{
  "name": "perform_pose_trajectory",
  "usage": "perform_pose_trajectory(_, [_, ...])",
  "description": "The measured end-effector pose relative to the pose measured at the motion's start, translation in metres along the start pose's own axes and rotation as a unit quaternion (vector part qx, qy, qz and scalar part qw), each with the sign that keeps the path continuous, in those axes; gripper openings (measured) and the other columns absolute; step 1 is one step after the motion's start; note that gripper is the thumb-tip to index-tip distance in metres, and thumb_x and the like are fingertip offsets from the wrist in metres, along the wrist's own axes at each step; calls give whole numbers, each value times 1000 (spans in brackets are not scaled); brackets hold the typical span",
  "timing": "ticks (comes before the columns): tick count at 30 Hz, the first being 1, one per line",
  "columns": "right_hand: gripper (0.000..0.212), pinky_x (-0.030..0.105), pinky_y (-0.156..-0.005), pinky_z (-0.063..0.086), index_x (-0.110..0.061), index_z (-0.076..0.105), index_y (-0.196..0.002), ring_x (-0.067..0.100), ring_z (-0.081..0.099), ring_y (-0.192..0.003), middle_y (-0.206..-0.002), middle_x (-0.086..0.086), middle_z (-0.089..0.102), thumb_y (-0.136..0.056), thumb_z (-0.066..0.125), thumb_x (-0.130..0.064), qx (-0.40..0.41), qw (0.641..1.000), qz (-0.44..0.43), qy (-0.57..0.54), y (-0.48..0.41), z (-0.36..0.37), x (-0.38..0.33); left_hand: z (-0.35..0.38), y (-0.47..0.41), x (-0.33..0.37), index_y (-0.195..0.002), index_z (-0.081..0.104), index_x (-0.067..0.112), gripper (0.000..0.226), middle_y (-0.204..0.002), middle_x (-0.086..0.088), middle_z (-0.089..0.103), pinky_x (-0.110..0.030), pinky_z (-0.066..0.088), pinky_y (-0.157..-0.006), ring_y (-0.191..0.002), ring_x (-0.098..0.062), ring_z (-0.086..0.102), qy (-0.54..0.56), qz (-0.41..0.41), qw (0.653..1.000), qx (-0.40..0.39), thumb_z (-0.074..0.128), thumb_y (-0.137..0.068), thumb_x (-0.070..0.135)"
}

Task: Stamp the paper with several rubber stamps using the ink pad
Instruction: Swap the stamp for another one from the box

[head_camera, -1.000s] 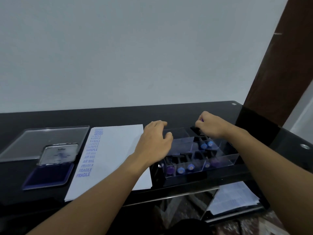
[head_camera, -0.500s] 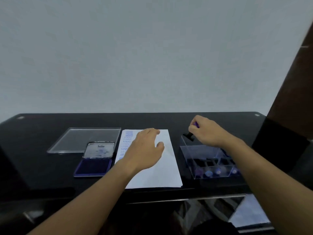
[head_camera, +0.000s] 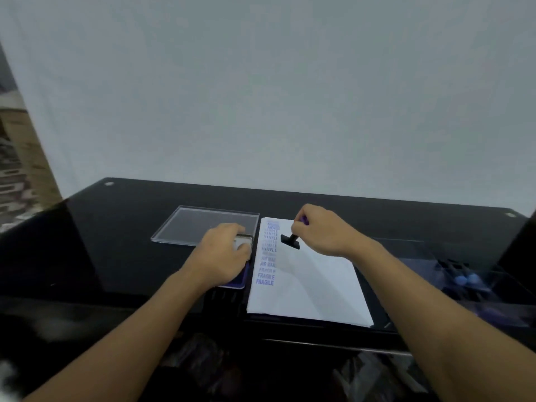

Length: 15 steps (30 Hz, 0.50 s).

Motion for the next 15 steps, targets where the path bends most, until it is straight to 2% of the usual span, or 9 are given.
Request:
perform_pose_trajectory(3, [21, 28, -59, 38, -10, 52, -97, 16, 46, -70, -88, 4, 57, -97, 50, -31, -19, 999, -30, 29, -15, 27, -28, -8, 4, -34, -143, 49, 14, 46, -147, -1, 49, -29, 35, -108, -134, -17, 44, 3, -13, 1000, 10, 52, -99, 28])
perform_pose_trajectory(6, [23, 27, -56, 35, -17, 42, -84, 16, 43, -67, -81, 1, 51, -98, 49, -33, -42, 996, -68, 34, -23, 53, -59, -19, 8, -65, -145, 46, 15, 48, -150, -1, 45, -30, 32, -110, -139, -17, 38, 27, -43, 998, 39, 52, -99, 29])
perform_pose_trajectory(9, [22, 28, -57, 36, -17, 40, -81, 16, 43, -66, -78, 1, 50, -97, 49, -29, -64, 993, -91, 40, -30, 76, -82, -22, 11, -94, -147, 45, 14, 50, -153, -1, 43, -32, 27, -116, -144, -18, 33, 24, -71, 995, 62, 52, -100, 30])
perform_pose_trajectory(12, [16, 35, -66, 46, -16, 46, -85, 23, 55, -76, -84, 4, 59, -94, 48, -28, -79, 992, -95, 38, -36, 94, -93, -17, 13, -114, -146, 47, 11, 49, -152, -3, 45, -34, 26, -118, -143, -19, 34, -1, -79, 995, 53, 51, -100, 29])
perform_pose_trajectory(15, [19, 42, -77, 51, -11, 54, -94, 28, 60, -88, -91, 7, 63, -93, 48, -28, -83, 991, -100, 42, -41, 105, -99, -15, 13, -127, -143, 51, 13, 48, -150, -3, 48, -46, 30, -118, -141, -20, 38, -30, -76, 995, 54, 49, -99, 31])
Point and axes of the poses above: each hand's wrist, its own y-axis away from the middle knuckle, its own z-axis out of the palm, x = y × z, the point moved 9 cm from there along -y, towards the middle knuckle
